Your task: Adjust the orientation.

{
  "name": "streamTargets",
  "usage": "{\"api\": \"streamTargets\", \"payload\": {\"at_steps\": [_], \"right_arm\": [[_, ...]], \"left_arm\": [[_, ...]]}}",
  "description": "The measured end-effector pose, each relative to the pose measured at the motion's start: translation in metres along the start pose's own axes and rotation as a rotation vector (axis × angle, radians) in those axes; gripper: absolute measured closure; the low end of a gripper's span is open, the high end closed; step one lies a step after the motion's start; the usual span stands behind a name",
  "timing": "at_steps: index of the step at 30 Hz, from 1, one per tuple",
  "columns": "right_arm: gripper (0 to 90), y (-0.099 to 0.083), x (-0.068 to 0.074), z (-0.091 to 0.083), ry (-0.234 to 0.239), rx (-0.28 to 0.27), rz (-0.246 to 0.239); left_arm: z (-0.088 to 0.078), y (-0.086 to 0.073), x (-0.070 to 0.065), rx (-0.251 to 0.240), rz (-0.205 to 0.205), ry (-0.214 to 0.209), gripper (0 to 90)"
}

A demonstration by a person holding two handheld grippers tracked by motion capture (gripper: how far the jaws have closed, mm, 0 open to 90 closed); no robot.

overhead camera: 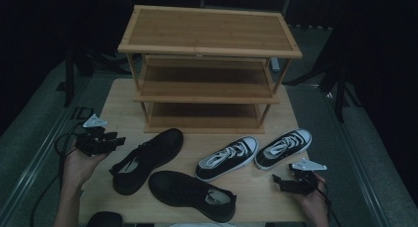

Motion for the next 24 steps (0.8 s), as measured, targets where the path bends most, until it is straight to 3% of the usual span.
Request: {"api": "streamTargets", "payload": {"at_steps": [8, 18, 24], "right_arm": [[17.1, 0.000, 0.000, 0.000, -0.004, 0.000, 0.000], [17.1, 0.000, 0.000, 0.000, -0.004, 0.001, 0.001], [17.0, 0.000, 0.000, 0.000, -0.003, 0.000, 0.002]], "left_arm": [[-0.007, 0.007, -0.021, 0.060, 0.072, -0.060, 57.9], [-0.015, 0.010, -0.041, 0.065, 0.112, -0.123, 59.5], [-0.010, 0.007, -0.052, 0.096, 0.132, -0.153, 64.9]]}}
Point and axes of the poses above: each handheld gripper's, and its own axes: z roughly forward along the jaws, y roughly out of its top, x roughly to its left, the point moved 5 cm from there along z, roughly forward along the jaws, and after that the axes turned 10 degrees about -x, right-handed, at the moved point
